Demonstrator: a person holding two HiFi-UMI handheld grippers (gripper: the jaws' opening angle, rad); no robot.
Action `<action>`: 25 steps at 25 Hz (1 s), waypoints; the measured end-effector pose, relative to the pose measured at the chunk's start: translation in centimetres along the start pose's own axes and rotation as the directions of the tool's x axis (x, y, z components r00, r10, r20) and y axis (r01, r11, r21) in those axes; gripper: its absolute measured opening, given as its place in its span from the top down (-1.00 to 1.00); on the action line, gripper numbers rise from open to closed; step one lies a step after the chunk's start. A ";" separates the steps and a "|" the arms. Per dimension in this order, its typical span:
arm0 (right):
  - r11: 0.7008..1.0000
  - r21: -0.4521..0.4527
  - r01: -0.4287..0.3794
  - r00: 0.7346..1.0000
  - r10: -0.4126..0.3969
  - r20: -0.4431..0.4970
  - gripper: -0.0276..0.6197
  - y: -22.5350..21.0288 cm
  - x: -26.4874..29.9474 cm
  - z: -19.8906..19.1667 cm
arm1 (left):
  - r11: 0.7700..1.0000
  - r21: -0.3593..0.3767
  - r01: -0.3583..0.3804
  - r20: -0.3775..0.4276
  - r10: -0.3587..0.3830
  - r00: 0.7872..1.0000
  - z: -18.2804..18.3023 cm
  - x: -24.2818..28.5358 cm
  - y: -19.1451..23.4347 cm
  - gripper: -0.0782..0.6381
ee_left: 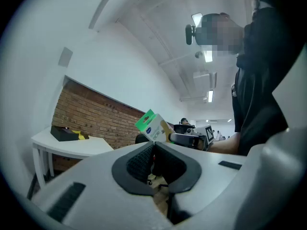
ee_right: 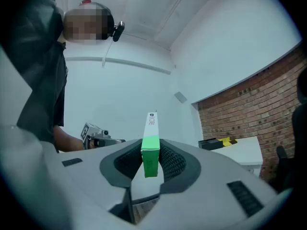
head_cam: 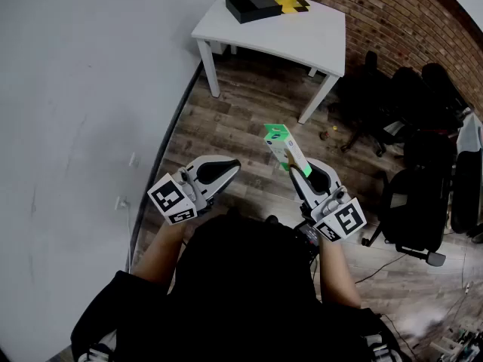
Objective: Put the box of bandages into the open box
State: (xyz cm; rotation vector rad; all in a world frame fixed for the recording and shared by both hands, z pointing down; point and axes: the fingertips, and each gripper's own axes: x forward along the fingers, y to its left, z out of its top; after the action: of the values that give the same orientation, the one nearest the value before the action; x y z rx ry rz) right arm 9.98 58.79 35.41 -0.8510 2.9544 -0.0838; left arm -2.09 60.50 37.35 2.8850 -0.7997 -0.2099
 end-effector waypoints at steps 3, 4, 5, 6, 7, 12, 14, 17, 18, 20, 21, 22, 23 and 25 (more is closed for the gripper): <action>1.000 -0.005 0.011 1.000 -0.011 -0.012 0.64 1.1 0.4 -0.5 | 1.000 0.002 0.020 0.004 -0.020 1.000 0.1 -1.4 0.7 0.72; 1.000 -0.005 0.016 1.000 -0.016 -0.016 0.64 1.3 0.6 -0.7 | 1.000 0.005 0.027 0.005 -0.027 1.000 0.2 -1.7 0.9 0.72; 1.000 -0.005 0.023 1.000 -0.023 -0.020 0.64 1.5 0.7 -0.9 | 0.999 0.009 0.035 0.006 -0.035 0.999 0.3 -1.9 1.1 0.72; 0.999 -0.003 0.032 0.999 -0.032 -0.023 0.64 1.7 0.8 -1.0 | 0.999 0.012 0.046 0.006 -0.046 0.999 0.4 -2.0 1.3 0.72; 0.999 0.000 0.043 0.999 -0.043 -0.025 0.64 1.9 0.9 -1.1 | 0.998 0.014 0.060 0.007 -0.060 0.998 0.4 -2.0 1.3 0.72; 0.995 0.001 0.097 0.995 -0.097 -0.016 0.64 2.8 0.3 -0.8 | 0.991 0.011 0.135 0.005 -0.135 0.991 0.3 -1.7 1.2 0.72; 0.993 0.008 0.117 0.993 -0.117 -0.015 0.64 3.0 -0.4 -0.7 | 0.988 0.003 0.158 0.007 -0.158 0.987 0.1 -1.3 1.1 0.72; 0.989 0.026 0.147 0.989 -0.147 -0.019 0.64 3.0 -1.6 -0.8 | 0.982 -0.001 0.188 0.015 -0.188 0.982 0.0 -0.5 0.5 0.72; 0.988 0.034 0.153 0.988 -0.152 -0.017 0.64 3.0 -1.9 -0.8 | 0.981 0.000 0.195 0.016 -0.195 0.981 0.1 -0.3 0.3 0.72; 0.986 0.047 0.161 0.987 -0.161 -0.015 0.64 2.9 -2.3 -0.8 | 0.979 0.001 0.205 0.017 -0.205 0.979 0.1 0.2 0.1 0.72; 0.985 0.049 0.166 0.986 -0.165 -0.019 0.64 2.7 -2.2 -0.9 | 0.978 0.001 0.207 0.016 -0.207 0.978 0.0 0.3 0.0 0.72; 0.984 0.048 0.170 0.985 -0.169 -0.025 0.64 2.6 -2.1 -0.9 | 0.978 0.000 0.208 0.015 -0.207 0.978 -0.1 0.3 0.0 0.72; 0.984 0.044 0.172 0.985 -0.171 -0.031 0.64 2.4 -1.9 -1.0 | 0.978 -0.001 0.206 0.013 -0.206 0.978 -0.2 0.2 0.0 0.72; 0.985 0.035 0.171 0.985 -0.169 -0.038 0.64 2.2 -1.2 -1.0 | 0.980 0.000 0.198 0.001 -0.198 0.980 -0.6 -0.1 0.3 0.72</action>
State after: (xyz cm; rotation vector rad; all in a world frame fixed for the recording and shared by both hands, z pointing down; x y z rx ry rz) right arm 9.70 61.31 36.35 -1.1058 2.8951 -0.1647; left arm -2.25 60.41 37.99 2.9632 -0.5105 -0.2323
